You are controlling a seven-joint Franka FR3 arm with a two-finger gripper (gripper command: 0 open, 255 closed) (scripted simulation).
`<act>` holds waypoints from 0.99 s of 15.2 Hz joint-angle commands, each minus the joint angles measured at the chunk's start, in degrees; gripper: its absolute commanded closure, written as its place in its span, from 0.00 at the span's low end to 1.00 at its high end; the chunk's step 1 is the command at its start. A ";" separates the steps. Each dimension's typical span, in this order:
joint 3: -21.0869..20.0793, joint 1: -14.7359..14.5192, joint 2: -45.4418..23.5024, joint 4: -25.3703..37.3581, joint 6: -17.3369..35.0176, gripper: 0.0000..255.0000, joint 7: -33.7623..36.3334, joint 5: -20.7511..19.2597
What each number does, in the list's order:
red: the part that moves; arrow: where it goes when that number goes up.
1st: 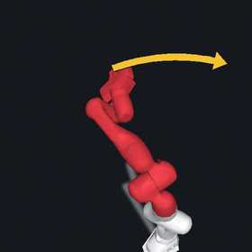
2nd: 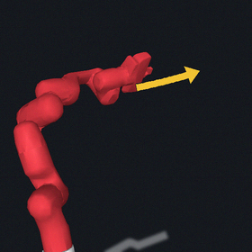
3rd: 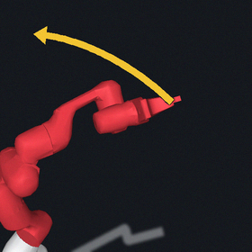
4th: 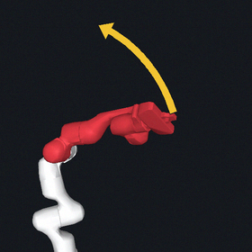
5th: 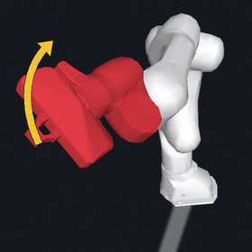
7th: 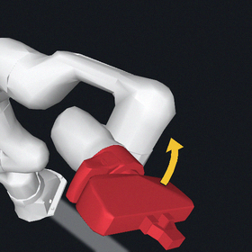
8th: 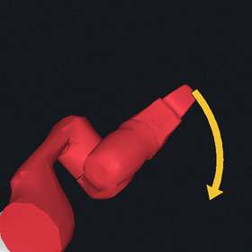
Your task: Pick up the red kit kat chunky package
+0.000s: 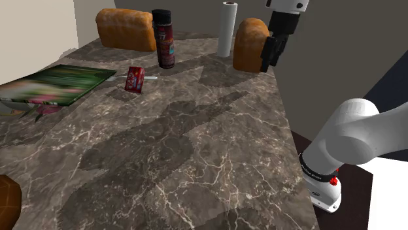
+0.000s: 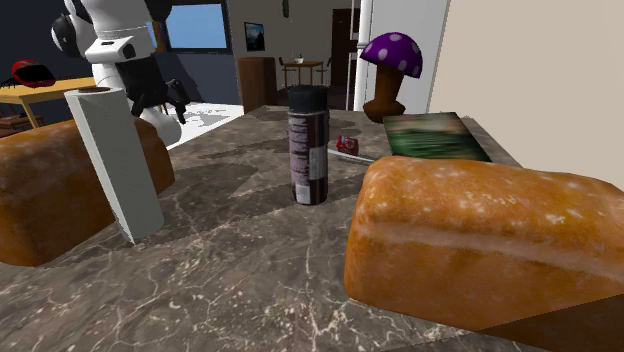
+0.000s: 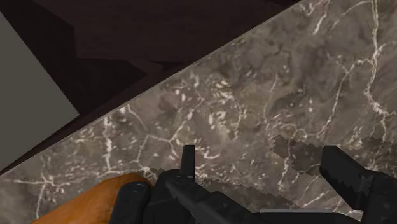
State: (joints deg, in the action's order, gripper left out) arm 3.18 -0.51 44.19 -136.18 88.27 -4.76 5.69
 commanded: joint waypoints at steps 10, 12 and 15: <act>-13.89 0.36 -7.07 4.51 9.11 0.00 22.33 6.54; -16.87 0.83 -9.74 6.62 11.07 0.00 27.29 6.95; -21.29 1.87 -14.37 10.52 13.76 0.00 34.86 6.65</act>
State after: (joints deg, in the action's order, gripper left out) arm -16.79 0.84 31.68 -127.24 101.06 27.51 12.61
